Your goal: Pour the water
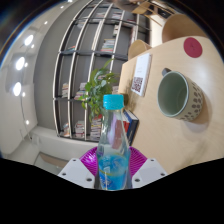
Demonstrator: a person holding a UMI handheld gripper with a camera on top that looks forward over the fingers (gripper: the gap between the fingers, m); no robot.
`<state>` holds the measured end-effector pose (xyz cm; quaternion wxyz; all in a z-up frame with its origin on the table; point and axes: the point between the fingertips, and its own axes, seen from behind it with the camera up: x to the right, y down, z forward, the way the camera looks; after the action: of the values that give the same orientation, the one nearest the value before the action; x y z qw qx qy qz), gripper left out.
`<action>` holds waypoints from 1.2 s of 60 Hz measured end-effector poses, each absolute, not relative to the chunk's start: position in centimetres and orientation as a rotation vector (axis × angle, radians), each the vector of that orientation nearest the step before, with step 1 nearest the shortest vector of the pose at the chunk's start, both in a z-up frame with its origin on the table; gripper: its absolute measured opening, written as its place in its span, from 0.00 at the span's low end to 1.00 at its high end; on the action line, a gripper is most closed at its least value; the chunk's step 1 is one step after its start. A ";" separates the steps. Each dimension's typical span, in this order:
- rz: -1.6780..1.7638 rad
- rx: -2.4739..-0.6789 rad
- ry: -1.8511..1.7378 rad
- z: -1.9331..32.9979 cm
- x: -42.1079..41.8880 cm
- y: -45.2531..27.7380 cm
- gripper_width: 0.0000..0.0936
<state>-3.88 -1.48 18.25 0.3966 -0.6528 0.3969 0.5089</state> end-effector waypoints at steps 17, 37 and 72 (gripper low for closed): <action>1.584 -1.457 1.448 17.7 -0.6 -0.1 0.40; 1.753 -1.227 1.736 16.6 0.7 0.2 0.42; 0.560 -1.729 0.427 26.8 12.1 2.0 0.42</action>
<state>12.15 2.03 26.78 0.5950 -0.7444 0.1836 0.2409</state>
